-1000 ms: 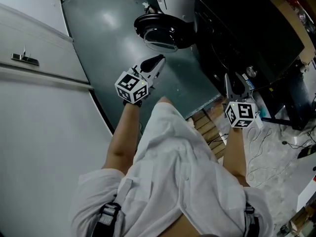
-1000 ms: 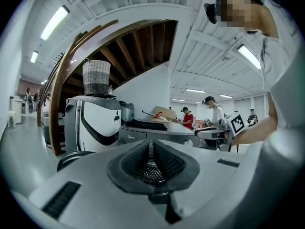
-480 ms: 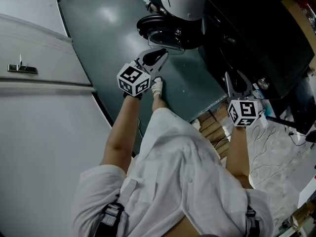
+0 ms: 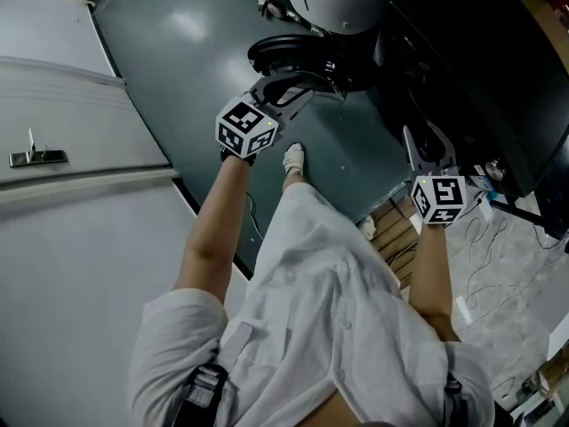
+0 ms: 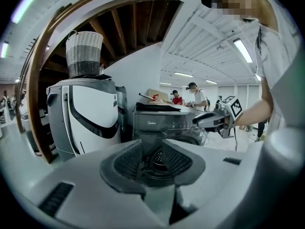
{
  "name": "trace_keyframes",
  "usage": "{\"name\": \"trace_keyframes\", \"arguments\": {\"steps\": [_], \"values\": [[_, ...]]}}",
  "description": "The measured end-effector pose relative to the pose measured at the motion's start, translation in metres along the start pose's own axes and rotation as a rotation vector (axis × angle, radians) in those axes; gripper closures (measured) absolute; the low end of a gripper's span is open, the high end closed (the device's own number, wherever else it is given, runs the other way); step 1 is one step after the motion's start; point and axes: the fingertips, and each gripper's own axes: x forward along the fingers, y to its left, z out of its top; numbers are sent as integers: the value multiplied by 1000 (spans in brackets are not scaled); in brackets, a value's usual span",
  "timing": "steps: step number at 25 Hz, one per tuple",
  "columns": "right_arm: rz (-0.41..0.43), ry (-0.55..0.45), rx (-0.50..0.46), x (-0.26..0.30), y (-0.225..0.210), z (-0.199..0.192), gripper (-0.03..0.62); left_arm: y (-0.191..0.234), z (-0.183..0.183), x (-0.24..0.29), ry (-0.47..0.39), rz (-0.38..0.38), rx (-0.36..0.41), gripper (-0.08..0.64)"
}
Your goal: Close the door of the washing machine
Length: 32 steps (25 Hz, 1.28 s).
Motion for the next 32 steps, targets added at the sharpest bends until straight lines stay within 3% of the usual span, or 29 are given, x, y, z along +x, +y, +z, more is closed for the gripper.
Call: {"name": "trace_keyframes", "arguments": {"steps": [13, 32], "values": [[4, 42, 22, 89, 1, -6, 414, 88, -28, 53, 168, -108, 107, 347], [31, 85, 49, 168, -5, -24, 400, 172, -113, 133, 576, -278, 345, 261]]}}
